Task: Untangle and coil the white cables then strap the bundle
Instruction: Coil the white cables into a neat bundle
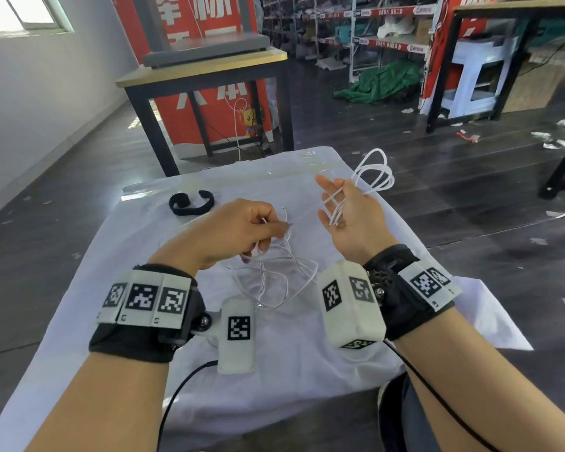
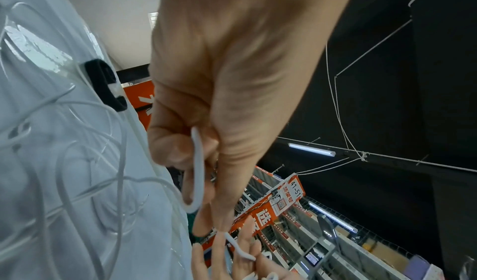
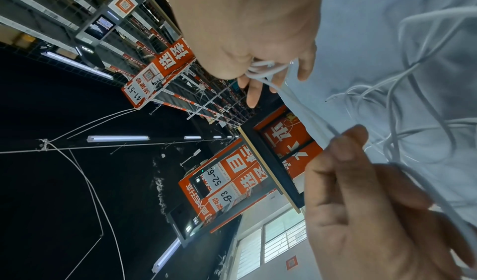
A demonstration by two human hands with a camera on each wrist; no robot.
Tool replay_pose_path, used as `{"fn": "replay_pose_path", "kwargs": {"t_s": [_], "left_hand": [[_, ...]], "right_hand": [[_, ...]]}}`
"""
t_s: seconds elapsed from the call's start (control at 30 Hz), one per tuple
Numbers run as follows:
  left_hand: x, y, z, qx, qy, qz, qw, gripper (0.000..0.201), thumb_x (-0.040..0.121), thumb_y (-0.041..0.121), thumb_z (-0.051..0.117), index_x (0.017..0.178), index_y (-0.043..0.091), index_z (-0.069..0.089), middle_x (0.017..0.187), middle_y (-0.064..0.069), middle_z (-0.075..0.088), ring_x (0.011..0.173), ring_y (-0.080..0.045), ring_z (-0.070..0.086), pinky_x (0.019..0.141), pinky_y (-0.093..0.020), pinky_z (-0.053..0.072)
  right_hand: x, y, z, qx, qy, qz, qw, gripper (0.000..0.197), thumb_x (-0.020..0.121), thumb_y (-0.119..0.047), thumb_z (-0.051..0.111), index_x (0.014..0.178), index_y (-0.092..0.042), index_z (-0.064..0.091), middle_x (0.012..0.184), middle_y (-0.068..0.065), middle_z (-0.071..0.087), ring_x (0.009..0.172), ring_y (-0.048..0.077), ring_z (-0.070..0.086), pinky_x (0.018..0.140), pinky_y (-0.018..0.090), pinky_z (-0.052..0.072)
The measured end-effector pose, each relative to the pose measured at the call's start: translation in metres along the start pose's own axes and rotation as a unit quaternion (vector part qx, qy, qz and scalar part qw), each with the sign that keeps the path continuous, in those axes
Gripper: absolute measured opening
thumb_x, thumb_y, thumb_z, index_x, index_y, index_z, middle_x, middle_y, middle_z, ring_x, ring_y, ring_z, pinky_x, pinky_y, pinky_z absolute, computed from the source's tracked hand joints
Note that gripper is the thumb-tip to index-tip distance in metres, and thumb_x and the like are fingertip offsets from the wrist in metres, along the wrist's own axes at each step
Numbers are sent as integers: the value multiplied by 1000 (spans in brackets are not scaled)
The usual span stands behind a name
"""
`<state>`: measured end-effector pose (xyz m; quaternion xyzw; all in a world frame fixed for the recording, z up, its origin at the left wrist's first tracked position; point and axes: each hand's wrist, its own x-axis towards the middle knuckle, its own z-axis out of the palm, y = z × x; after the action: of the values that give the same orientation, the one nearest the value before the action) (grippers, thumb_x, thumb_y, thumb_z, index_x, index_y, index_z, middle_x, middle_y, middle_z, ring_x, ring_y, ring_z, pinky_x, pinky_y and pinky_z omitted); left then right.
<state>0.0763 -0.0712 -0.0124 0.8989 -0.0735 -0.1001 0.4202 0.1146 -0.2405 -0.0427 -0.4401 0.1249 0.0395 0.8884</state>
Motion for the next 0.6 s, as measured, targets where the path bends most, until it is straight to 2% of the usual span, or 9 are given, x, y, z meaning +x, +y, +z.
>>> {"fn": "replay_pose_path", "kwargs": {"t_s": [0.03, 0.1, 0.17, 0.23, 0.33, 0.4, 0.47, 0.53, 0.6], "left_hand": [[0, 1, 1, 20, -9, 0, 1000, 21, 90, 30, 65, 83, 11, 67, 56, 3, 57, 43, -7, 41, 49, -20, 44], [-1, 0, 0, 42, -22, 0, 999, 15, 87, 31, 68, 88, 17, 71, 58, 4, 60, 46, -5, 44, 49, -18, 43], [-3, -3, -4, 46, -26, -5, 999, 12, 86, 31, 70, 89, 19, 72, 59, 5, 63, 51, -4, 49, 55, -16, 45], [-3, -6, -9, 16, -8, -7, 1000, 13, 86, 28, 70, 88, 16, 72, 59, 4, 63, 56, -5, 53, 63, -17, 46], [-3, -6, -11, -121, 34, 4, 992, 10, 90, 17, 64, 86, 10, 70, 55, 3, 57, 66, -7, 55, 74, -19, 52], [-4, -3, -10, -246, 32, 13, 969, 14, 92, 8, 58, 83, 6, 68, 51, 2, 50, 70, -9, 55, 82, -27, 56], [-5, 0, -10, -270, 26, 8, 962, 15, 93, 7, 56, 87, 5, 69, 50, 4, 42, 54, -6, 43, 72, -26, 58], [-6, 3, -11, -191, 39, -8, 981, 8, 91, 11, 61, 90, 9, 69, 49, 8, 38, 45, -5, 31, 51, -17, 46], [-5, 1, -14, -94, 69, -15, 993, 5, 87, 19, 68, 85, 15, 70, 48, 11, 37, 44, -4, 30, 45, -14, 32]], "right_hand": [[0, 0, -1, 8, 2, 5, 1000, 24, 104, -22, 33, 84, -19, 46, 88, -7, 70, 100, 14, 57, 92, 35, 42], [1, -3, -3, 42, 10, 6, 999, 22, 104, -19, 32, 91, -16, 49, 86, -4, 68, 107, 19, 59, 98, 45, 41], [2, -7, -5, 80, 26, -3, 996, 20, 104, -17, 31, 104, -11, 50, 86, 0, 67, 103, 21, 62, 95, 48, 44], [3, -9, -7, 108, 37, -10, 993, 19, 104, -15, 32, 109, -8, 49, 86, 2, 64, 96, 23, 64, 93, 47, 48], [4, -10, -5, 157, 48, -14, 986, 18, 103, -11, 34, 92, -6, 47, 79, 5, 54, 78, 21, 66, 90, 48, 52], [4, -10, -3, 195, 60, -21, 979, 22, 102, -7, 34, 82, -7, 44, 70, 5, 44, 64, 18, 60, 82, 46, 55], [3, -12, -2, 222, 65, -31, 972, 25, 102, -6, 34, 78, -8, 43, 63, 4, 38, 51, 15, 47, 73, 41, 58], [5, -15, -4, 220, 80, -38, 971, 26, 101, -6, 33, 78, -9, 43, 59, 2, 36, 40, 11, 39, 57, 30, 57], [8, -15, -6, 184, 99, -51, 977, 27, 101, -7, 31, 77, -9, 43, 59, 0, 35, 32, 8, 33, 41, 18, 43]]}}
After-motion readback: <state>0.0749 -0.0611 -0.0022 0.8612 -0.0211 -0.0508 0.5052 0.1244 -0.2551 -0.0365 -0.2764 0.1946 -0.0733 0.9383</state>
